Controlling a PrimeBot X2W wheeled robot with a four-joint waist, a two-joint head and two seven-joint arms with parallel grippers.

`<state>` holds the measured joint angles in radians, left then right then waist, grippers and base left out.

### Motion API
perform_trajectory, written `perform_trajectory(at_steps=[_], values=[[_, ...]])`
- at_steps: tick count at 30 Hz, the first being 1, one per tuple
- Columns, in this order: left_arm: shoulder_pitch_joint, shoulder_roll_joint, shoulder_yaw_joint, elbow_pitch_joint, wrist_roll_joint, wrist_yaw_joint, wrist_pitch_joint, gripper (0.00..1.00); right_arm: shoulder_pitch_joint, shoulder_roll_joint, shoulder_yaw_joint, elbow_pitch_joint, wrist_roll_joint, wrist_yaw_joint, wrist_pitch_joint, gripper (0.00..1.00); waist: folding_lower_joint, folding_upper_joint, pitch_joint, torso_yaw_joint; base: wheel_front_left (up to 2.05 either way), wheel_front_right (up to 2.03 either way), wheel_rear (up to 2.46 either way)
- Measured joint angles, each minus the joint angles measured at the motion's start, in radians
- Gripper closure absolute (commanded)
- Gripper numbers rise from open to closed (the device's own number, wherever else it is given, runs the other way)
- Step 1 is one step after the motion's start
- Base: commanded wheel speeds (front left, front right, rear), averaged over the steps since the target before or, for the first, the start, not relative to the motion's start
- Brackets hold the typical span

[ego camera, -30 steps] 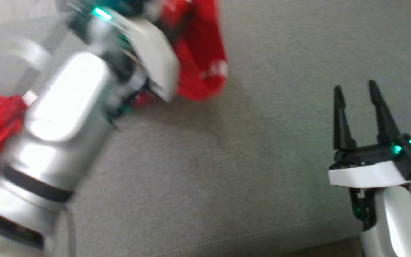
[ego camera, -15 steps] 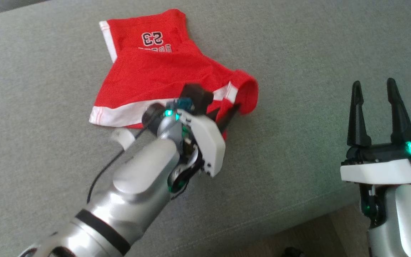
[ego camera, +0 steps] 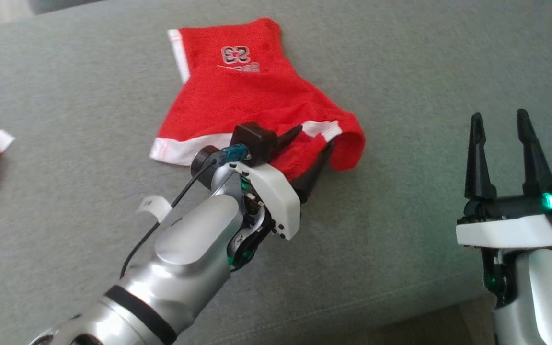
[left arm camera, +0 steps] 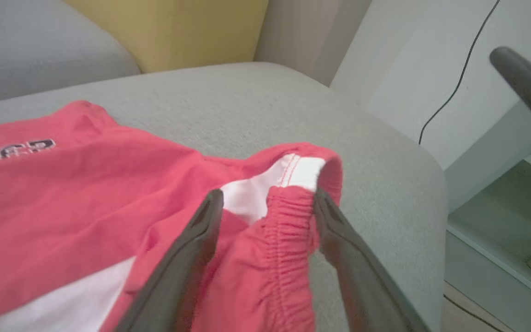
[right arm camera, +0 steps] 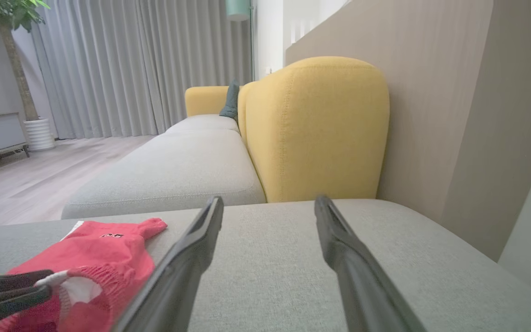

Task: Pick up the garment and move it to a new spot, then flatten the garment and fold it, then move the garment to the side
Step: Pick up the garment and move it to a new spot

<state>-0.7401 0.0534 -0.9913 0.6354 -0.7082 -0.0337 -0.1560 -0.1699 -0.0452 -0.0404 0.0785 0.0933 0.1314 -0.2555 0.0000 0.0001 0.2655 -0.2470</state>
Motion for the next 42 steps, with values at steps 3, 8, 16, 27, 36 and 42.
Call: perform_trajectory(at_steps=[3, 8, 16, 27, 36, 42], values=[[0.0, -0.001, 0.001, -0.021, -0.009, 0.007, -0.024, 0.0, 0.001, 0.0, -0.001, 0.0, -0.011, 0.0, 0.0, 0.0, 0.0, 0.0, -0.019, 0.027, 0.0, 0.0, 0.0], [0.009, 0.006, 0.014, -0.067, -0.016, 0.019, -0.054, 0.0, 0.005, 0.0, 0.0, 0.004, -0.025, 0.0, 0.0, 0.0, 0.0, 0.0, -0.056, 0.07, 0.0, 0.0, 0.0], [0.13, 0.106, 0.092, -0.157, 0.012, 0.093, -0.093, 0.0, 0.058, 0.0, 0.007, 0.007, -0.023, 0.0, 0.0, 0.0, 0.0, 0.0, -0.128, 0.128, 0.0, 0.0, 0.0], [0.499, 0.167, 0.388, -0.389, 0.149, 0.203, -0.093, 0.0, 0.161, 0.0, 0.006, 0.03, -0.006, 0.0, 0.0, 0.0, 0.0, 0.0, -0.215, 0.192, 0.0, 0.0, 0.0], [0.75, 0.163, 0.57, -0.473, 0.268, 0.229, -0.093, 0.0, 0.231, 0.0, -0.004, 0.045, 0.023, 0.0, 0.0, 0.0, 0.0, 0.0, -0.269, 0.219, 0.0, 0.0, 0.0], [0.785, 0.125, 0.631, -0.48, 0.301, 0.213, -0.093, 0.0, 0.251, 0.001, 0.001, 0.07, 0.023, 0.0, 0.0, 0.0, 0.0, 0.0, -0.279, 0.223, 0.0, 0.0, 0.0]])
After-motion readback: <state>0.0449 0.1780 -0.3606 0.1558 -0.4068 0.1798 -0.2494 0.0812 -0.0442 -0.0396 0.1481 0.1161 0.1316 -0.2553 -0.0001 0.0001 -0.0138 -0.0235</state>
